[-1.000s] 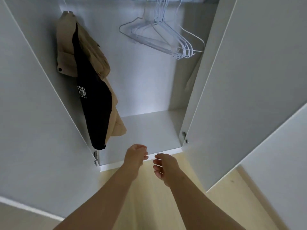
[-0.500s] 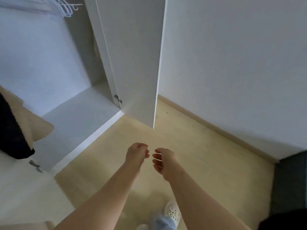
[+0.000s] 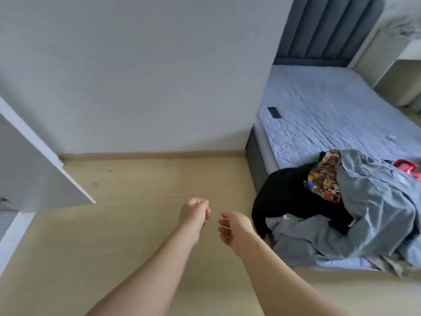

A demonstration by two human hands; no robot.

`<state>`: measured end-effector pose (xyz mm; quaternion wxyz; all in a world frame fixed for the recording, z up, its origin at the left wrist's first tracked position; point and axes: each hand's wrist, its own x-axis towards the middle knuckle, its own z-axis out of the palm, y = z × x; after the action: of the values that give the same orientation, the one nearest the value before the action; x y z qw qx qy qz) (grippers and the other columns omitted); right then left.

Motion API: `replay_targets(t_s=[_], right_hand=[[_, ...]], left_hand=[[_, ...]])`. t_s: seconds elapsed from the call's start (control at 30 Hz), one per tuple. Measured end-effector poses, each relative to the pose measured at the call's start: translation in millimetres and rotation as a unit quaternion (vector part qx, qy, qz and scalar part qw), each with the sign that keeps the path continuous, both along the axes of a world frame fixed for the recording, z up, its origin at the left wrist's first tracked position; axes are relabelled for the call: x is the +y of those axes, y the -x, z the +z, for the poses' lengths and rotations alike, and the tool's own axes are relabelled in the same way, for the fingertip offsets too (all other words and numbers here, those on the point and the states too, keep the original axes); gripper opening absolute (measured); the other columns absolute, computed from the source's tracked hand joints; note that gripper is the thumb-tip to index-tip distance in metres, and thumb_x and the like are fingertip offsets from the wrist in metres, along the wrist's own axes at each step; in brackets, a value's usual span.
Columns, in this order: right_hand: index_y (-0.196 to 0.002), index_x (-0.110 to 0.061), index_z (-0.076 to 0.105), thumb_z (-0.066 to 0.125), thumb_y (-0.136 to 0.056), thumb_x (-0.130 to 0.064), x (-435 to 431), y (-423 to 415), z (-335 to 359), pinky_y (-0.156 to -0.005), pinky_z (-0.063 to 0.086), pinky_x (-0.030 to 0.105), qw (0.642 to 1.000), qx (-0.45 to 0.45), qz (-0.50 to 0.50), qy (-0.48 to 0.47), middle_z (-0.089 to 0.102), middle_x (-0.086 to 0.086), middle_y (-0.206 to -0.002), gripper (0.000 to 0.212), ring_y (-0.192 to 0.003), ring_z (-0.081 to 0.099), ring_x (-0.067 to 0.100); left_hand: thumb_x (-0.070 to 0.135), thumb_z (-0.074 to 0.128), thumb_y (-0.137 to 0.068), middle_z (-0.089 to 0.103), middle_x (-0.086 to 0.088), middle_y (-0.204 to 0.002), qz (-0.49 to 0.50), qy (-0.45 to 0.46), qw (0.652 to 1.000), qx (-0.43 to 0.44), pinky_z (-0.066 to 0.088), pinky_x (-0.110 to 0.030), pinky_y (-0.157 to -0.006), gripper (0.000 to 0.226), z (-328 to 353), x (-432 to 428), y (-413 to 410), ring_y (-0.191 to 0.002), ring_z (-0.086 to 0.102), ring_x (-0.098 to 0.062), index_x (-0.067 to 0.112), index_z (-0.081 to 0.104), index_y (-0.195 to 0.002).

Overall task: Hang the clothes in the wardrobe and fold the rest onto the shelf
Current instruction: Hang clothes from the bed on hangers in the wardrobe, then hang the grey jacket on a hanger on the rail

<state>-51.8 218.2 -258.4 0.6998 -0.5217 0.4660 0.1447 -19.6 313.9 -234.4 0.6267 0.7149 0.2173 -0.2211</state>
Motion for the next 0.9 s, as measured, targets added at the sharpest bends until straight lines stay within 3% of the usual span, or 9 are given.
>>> replay_targets(t_s=[0.2,0.43,0.53,0.73,0.9], right_hand=[[-0.075,-0.015,0.052,0.048,-0.09,-0.009,-155.0,43.6,2.9,-0.038,0.035,0.017,0.995,0.0,-0.098,0.002,0.049,-0.003,-0.046,0.016,-0.037,0.041,0.01],[-0.077,-0.012,0.055,0.048,-0.09,-0.006,-274.0,67.9,4.5,-0.04,0.035,0.017,0.98,0.027,-0.194,-0.013,0.046,0.001,-0.055,0.016,-0.042,0.037,0.011],[-0.071,-0.011,0.052,0.047,-0.093,-0.007,-308.7,66.3,-0.4,-0.036,0.029,0.014,0.965,0.039,-0.254,-0.051,0.042,0.001,-0.055,0.023,-0.041,0.032,0.011],[-0.078,-0.012,0.049,0.045,-0.093,-0.006,-385.0,27.9,-7.2,-0.035,0.026,0.012,0.952,0.008,-0.303,-0.039,0.039,0.001,-0.054,0.017,-0.041,0.031,0.011],[-0.074,-0.012,0.046,0.043,-0.093,-0.004,-447.9,-2.9,-8.0,-0.034,0.021,0.014,0.934,-0.001,-0.353,-0.049,0.035,-0.002,-0.044,0.02,-0.029,0.026,0.009]], left_hand=[[0.009,0.045,-0.091,0.056,0.002,-0.067,-0.094,0.008,0.995,0.014,0.037,-0.022,-0.053,0.018,-4.1,-156.7,27.6,-0.059,0.053,-0.011,0.018,0.055,-0.078],[0.009,0.043,-0.093,0.056,0.001,-0.068,-0.168,0.008,0.985,0.033,0.035,-0.02,-0.05,0.021,-9.8,-281.1,35.2,-0.056,0.051,-0.009,0.019,0.054,-0.079],[0.01,0.044,-0.093,0.056,0.001,-0.068,-0.2,-0.005,0.979,0.036,0.037,-0.019,-0.05,0.02,-17.4,-319.7,22.3,-0.059,0.053,-0.009,0.019,0.055,-0.079],[0.014,0.046,-0.093,0.059,0.002,-0.074,-0.267,-0.033,0.963,0.017,0.041,-0.022,-0.056,0.018,-26.3,-400.5,-32.7,-0.063,0.056,-0.009,0.021,0.057,-0.08],[0.012,0.045,-0.092,0.057,0.003,-0.071,-0.33,-0.052,0.942,0.007,0.04,-0.021,-0.057,0.018,-23.2,-472.2,-76.5,-0.06,0.053,-0.009,0.02,0.058,-0.081]])
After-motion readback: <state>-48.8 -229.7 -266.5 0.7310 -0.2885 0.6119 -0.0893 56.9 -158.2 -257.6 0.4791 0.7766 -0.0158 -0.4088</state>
